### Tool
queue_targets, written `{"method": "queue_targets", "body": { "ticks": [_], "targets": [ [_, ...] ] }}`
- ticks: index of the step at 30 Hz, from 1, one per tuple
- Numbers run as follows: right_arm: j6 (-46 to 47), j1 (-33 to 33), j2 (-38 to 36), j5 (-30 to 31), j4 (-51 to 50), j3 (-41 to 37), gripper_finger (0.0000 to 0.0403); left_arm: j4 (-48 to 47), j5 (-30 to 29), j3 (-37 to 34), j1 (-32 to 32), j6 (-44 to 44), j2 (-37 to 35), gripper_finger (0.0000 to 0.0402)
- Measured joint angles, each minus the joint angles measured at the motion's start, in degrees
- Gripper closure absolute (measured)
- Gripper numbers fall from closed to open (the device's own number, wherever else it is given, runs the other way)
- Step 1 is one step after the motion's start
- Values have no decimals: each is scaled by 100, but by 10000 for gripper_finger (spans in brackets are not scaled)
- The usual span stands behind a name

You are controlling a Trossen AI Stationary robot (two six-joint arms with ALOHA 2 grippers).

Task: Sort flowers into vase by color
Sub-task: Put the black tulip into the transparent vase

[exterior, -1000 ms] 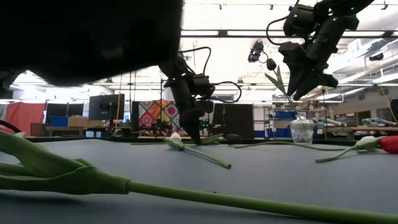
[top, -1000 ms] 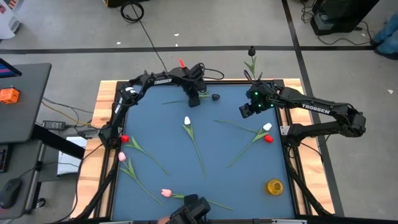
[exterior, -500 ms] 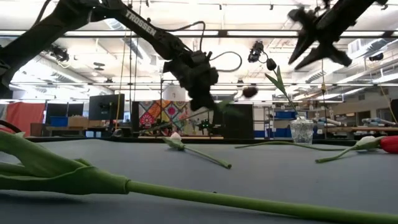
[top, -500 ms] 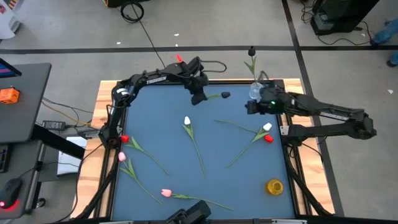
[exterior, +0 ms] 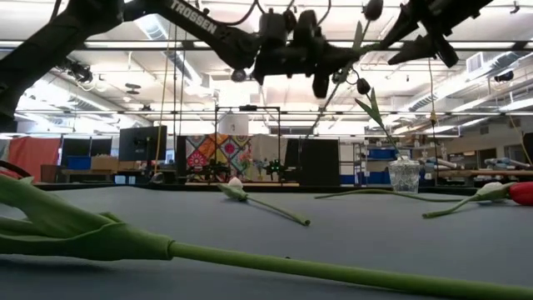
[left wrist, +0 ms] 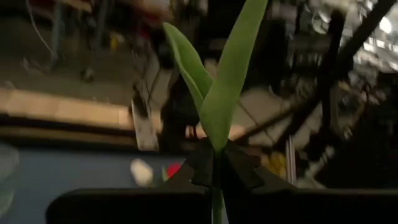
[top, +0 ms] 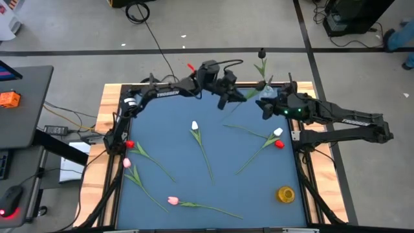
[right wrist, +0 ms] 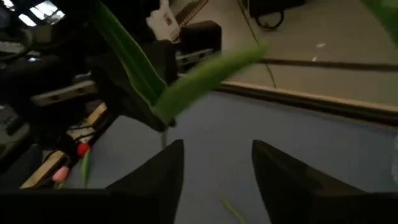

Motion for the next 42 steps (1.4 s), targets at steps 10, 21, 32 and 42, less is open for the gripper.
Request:
{"method": "queue_targets", "body": {
  "ticks": [10, 21, 32, 42],
  "targets": [
    [-1037, -432, 104, -204, 1156, 1, 137, 708, -1076, 0, -121, -855, -7, 380],
    [-701, -1186, 573, -1363, 1792, 1, 191, 650, -1108, 0, -186, -895, -7, 379],
    [-908, -1212, 584, -1450, 1590, -1, 386, 255, -1135, 9, -163, -1039, -4, 362],
    [-1384, -1845, 212, -108, 536, 1, 395, -943, -1110, 2, 94, -912, -2, 267]
  ]
}}
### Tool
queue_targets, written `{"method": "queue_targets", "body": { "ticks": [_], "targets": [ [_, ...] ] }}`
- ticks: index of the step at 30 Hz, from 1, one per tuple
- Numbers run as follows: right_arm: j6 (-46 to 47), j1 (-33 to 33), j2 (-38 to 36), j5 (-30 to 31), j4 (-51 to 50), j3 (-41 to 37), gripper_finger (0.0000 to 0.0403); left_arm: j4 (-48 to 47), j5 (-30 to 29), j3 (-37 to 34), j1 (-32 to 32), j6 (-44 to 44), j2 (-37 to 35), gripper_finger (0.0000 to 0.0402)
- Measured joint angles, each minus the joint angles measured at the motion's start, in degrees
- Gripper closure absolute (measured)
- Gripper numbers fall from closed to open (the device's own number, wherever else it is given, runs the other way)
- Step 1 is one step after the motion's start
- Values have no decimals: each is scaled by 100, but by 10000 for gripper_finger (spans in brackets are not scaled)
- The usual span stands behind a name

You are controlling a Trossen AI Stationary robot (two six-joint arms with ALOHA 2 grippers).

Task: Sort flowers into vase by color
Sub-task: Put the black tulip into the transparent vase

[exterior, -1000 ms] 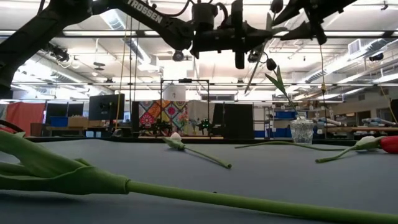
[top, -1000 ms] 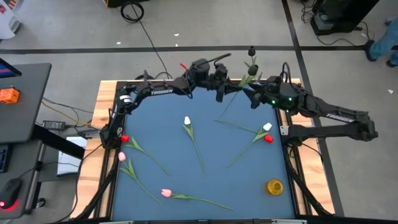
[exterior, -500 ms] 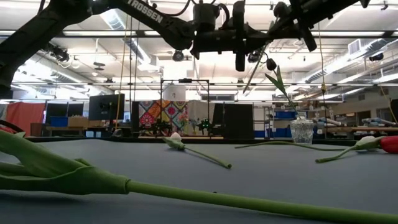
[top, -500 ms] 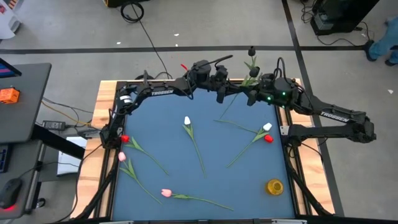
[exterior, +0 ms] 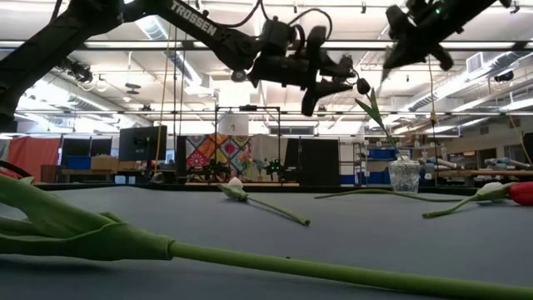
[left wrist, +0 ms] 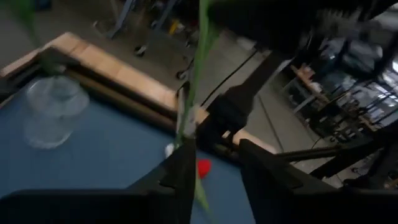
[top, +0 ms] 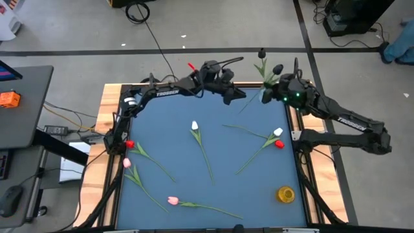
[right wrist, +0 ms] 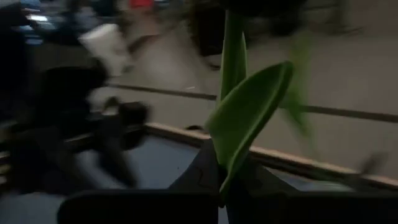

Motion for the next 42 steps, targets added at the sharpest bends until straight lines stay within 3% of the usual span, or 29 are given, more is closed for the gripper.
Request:
{"method": "queue_targets", "body": {
  "ticks": [4, 17, 23, 29, 36, 39, 42],
  "targets": [
    [-309, -385, 0, 322, -217, 0, 395, -352, 2, 0, 90, 166, 0, 252],
    [-1454, -1648, 125, 317, -238, 350, 395, -1108, 0, 0, 441, 52, 0, 251],
    [-1434, -1760, 223, 10, -384, 531, 396, -1144, 2, 0, 436, 77, 0, 251],
    [-1241, -1756, 345, 238, -486, 701, 396, -1254, 0, 0, 439, 83, 0, 251],
    [-970, -1441, 588, 1313, -289, 739, 396, -1540, -2, 0, 399, 220, 0, 251],
    [-1323, -1269, 641, 2042, -114, 739, 396, -1712, 2, 0, 351, 377, 0, 251],
    [-1514, -1213, 663, 2237, -75, 739, 396, -1814, 4, 0, 308, 417, 2, 251]
  ]
}}
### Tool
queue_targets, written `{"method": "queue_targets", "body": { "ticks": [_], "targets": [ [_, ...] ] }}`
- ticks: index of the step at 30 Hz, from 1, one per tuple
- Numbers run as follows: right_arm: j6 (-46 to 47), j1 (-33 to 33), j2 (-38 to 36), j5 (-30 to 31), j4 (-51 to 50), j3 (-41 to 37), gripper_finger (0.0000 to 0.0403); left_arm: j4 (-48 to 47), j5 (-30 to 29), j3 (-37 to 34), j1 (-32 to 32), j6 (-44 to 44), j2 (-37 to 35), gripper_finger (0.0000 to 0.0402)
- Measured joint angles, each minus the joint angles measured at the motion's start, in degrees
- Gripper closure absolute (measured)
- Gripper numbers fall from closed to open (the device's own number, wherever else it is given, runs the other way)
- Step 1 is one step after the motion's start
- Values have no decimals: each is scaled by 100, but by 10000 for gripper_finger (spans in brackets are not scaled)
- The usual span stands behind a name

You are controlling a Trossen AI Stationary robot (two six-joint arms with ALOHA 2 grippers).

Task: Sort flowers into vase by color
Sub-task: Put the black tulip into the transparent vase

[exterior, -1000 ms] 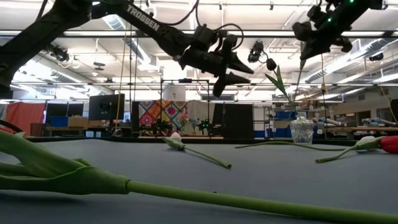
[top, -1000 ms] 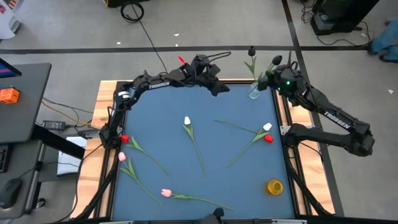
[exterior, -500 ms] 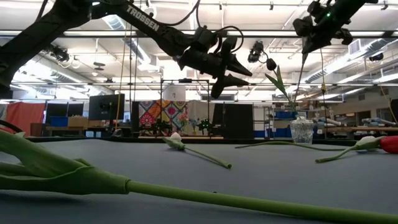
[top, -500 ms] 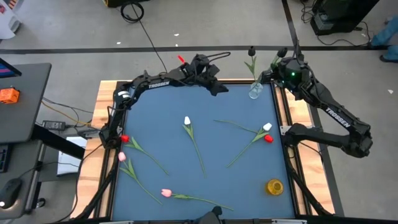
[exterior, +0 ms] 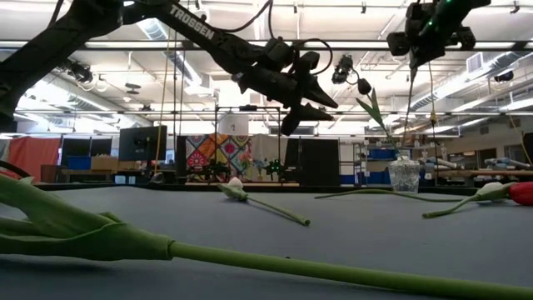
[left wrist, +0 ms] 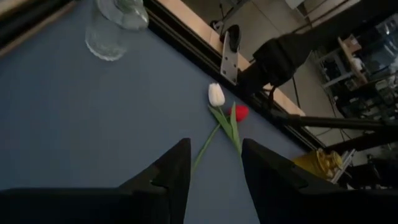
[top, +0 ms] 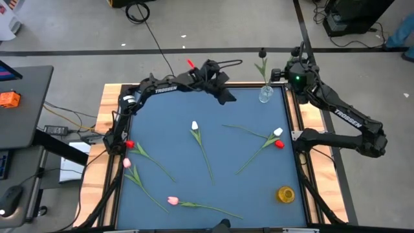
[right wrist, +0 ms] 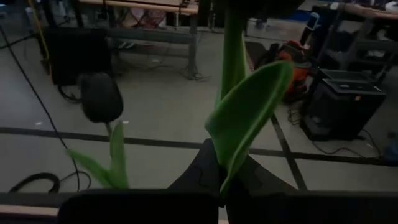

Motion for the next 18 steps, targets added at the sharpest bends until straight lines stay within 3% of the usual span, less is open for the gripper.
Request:
{"method": "queue_targets", "body": {
  "ticks": [11, 18],
  "targets": [
    [77, -18, 35, -413, -271, 0, 396, -25, -4, 0, 42, 123, 0, 251],
    [26, -20, 561, -641, -286, -2, 395, -22, -6, 0, 57, 119, 0, 251]
  ]
}}
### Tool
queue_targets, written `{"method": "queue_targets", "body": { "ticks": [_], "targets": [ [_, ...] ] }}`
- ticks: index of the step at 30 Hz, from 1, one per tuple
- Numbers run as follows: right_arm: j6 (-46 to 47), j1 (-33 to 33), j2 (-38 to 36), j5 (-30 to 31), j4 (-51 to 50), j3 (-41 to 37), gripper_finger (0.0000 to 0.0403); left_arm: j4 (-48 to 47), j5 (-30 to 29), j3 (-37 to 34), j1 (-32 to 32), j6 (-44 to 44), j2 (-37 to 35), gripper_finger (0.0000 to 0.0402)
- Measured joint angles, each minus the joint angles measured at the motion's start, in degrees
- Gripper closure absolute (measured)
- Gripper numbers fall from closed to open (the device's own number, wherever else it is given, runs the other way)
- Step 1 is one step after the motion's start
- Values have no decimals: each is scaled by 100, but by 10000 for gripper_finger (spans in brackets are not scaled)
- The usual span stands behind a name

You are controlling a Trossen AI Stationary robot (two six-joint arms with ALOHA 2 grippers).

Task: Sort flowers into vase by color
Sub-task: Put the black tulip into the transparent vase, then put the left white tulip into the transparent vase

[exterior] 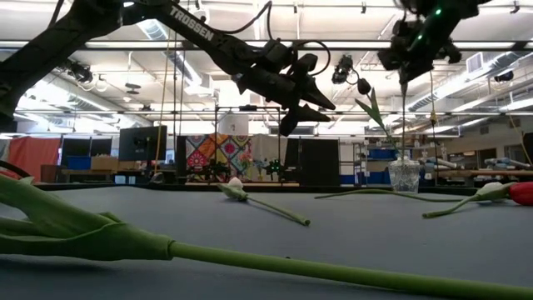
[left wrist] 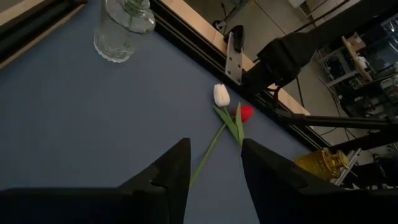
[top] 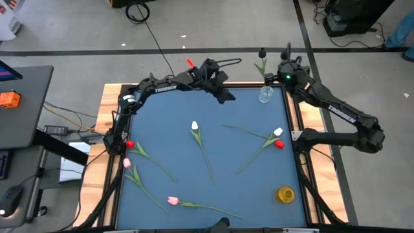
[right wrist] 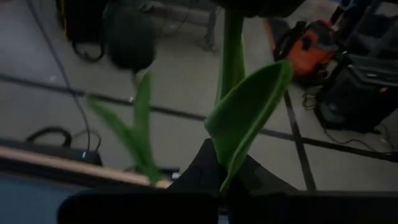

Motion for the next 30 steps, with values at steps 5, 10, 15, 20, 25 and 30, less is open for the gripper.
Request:
{"method": "queue_targets", "body": {
  "ticks": [5, 10, 15, 20, 25, 30],
  "targets": [
    [-9, 0, 413, -124, -3, -4, 393, -6, 0, 0, -2, -10, 0, 251],
    [273, -158, 734, -292, -138, -4, 381, -17, 2, 0, -2, -93, 1, 251],
    [893, -554, 909, -887, -549, -2, 329, -79, 26, 0, -2, -192, 2, 251],
    [1074, -827, 897, -1589, -665, -9, 273, -154, 43, 0, -2, -203, -1, 251],
    [1410, -870, 545, -1887, -778, -9, 238, -282, 21, -2, 14, -98, -142, 251],
    [1745, -917, 216, -1804, -828, 3, 233, -257, -37, 0, 99, 0, -266, 251]
  ]
}}
